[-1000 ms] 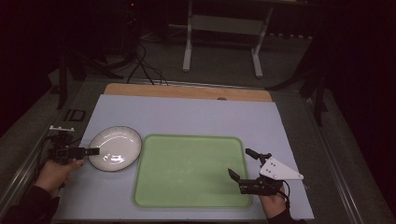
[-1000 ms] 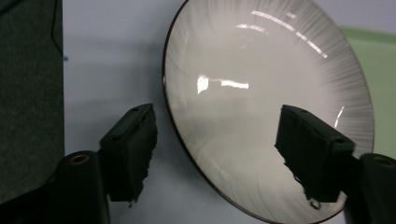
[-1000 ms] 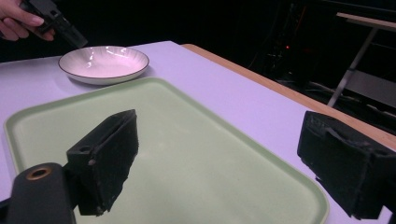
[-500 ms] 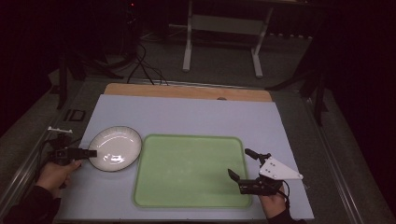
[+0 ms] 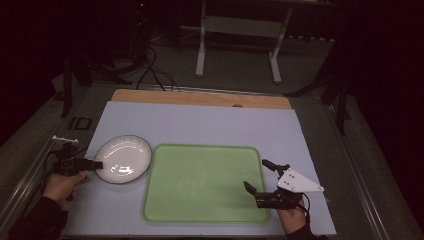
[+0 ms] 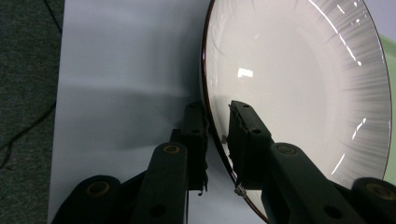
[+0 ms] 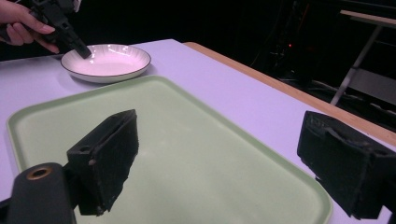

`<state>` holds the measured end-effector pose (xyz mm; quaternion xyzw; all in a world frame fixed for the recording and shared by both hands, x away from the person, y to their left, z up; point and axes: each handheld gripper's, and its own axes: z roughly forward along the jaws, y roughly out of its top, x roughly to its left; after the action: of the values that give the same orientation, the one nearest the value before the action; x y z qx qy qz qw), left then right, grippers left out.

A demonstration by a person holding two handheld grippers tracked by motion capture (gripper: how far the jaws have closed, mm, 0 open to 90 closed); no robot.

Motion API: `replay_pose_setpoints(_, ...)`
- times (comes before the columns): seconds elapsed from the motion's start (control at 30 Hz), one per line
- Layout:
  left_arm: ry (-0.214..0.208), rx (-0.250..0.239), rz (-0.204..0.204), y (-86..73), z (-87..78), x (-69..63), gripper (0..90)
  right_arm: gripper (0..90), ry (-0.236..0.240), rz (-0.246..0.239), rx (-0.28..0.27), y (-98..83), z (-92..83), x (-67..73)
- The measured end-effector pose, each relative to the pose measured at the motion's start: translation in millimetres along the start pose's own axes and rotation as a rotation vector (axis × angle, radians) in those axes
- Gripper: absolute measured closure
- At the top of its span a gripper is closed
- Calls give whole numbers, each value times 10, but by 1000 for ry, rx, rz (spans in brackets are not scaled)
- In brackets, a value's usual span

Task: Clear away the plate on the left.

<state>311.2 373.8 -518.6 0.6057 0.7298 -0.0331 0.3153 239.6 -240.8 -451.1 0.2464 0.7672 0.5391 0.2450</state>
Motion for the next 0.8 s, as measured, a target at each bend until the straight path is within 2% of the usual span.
replay_pose_setpoints(0.17, -17, -1, -8, 2, 1, 25, 792, 124, 1, 1, -1, 1, -4, 2)
replay_pose_setpoints(0.23, -47, 2, -33, 9, 1, 65, 802, 124, 1, 0, -1, -1, 0, -2)
replay_pose_setpoints(0.57, -51, -28, -52, 21, 5, 40, 830, 124, 0, 4, -2, -4, 0, -6)
replay_pose_setpoints(0.8, -72, -48, -43, 48, -18, 37, 850, 124, -4, 8, -9, -5, -7, -10)
